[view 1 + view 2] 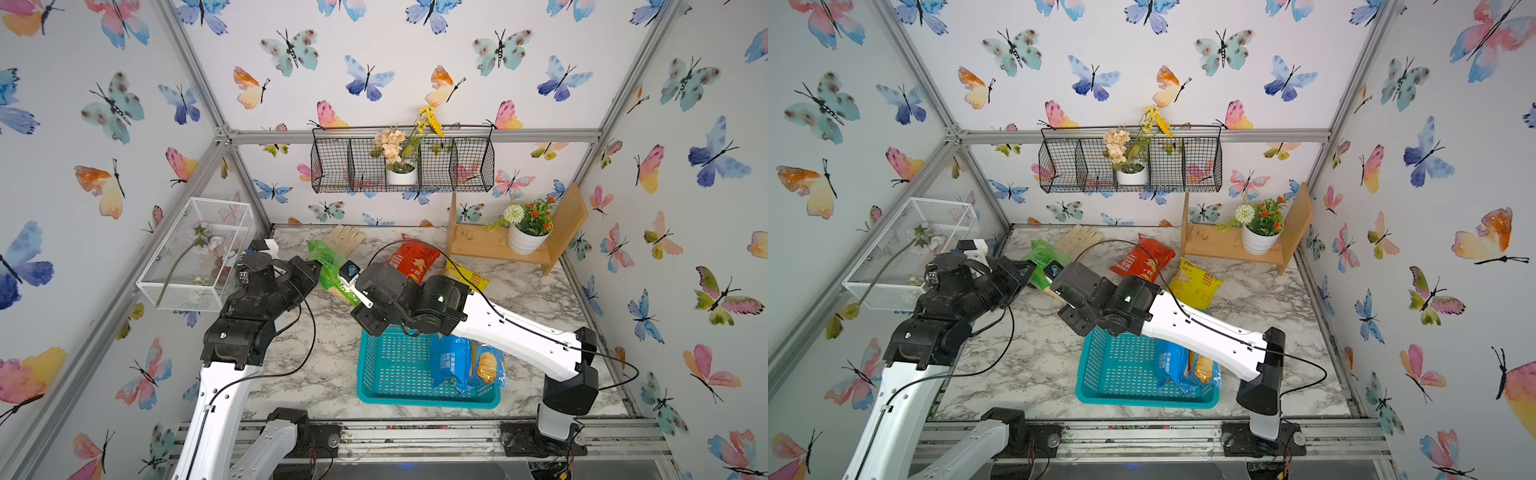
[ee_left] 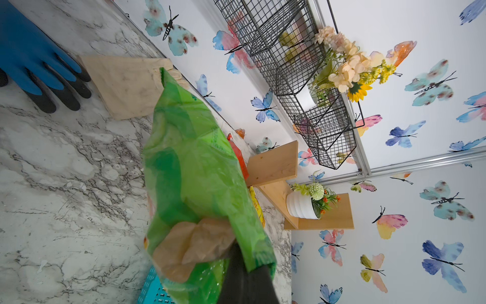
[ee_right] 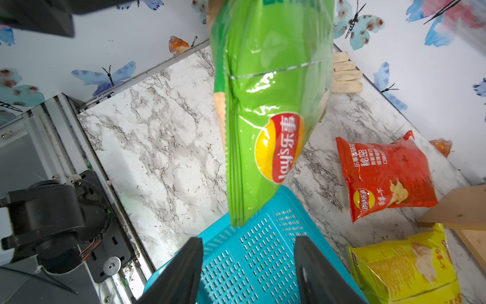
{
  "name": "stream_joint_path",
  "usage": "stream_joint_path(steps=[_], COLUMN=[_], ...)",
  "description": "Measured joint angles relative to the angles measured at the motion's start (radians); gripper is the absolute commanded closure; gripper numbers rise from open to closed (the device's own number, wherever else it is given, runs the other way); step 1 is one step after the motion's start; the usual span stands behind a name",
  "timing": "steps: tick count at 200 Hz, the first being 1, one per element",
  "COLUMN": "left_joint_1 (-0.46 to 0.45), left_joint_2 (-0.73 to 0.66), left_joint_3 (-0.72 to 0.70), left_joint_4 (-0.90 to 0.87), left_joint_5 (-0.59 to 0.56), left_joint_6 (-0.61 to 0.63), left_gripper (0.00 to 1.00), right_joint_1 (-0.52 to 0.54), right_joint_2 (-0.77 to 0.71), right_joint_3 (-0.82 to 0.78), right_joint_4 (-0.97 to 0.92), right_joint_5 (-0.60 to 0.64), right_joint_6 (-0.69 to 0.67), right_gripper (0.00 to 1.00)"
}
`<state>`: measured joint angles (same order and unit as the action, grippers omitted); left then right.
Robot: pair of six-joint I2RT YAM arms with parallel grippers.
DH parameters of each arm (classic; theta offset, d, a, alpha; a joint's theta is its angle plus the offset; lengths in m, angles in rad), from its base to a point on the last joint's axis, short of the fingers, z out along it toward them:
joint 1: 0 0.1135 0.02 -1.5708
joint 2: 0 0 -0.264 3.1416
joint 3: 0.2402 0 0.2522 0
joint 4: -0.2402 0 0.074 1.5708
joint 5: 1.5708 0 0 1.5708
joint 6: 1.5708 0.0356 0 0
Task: Put the potato chips into the basket
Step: Pick up the potato chip from the center of the board.
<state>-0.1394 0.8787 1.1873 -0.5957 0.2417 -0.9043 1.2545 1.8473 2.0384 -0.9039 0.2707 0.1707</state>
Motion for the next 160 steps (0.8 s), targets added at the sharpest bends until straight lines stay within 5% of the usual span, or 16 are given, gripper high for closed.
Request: stream_joint_path(steps=[98,160], left_joint_1=[0.0,0.0], left_joint_2=[-0.029,-0.053], left_joint_3=[-0.001,-0.021], left_joint_4=[0.0,0.0], left_joint_5=[0.033,0.053], left_joint_6=[-0.037,-0.06], left_gripper=[1.0,1.0], right_joint_1=[0.0,0.0], right_joint_2=[0.054,0.069], right_joint_3=[0.048,0.061], right_joint_4=[0.018,0.026], right_joint_5=[0.03,0.033], right_joint_6=[0.0,-0.006], right_gripper=[0.4,0.7])
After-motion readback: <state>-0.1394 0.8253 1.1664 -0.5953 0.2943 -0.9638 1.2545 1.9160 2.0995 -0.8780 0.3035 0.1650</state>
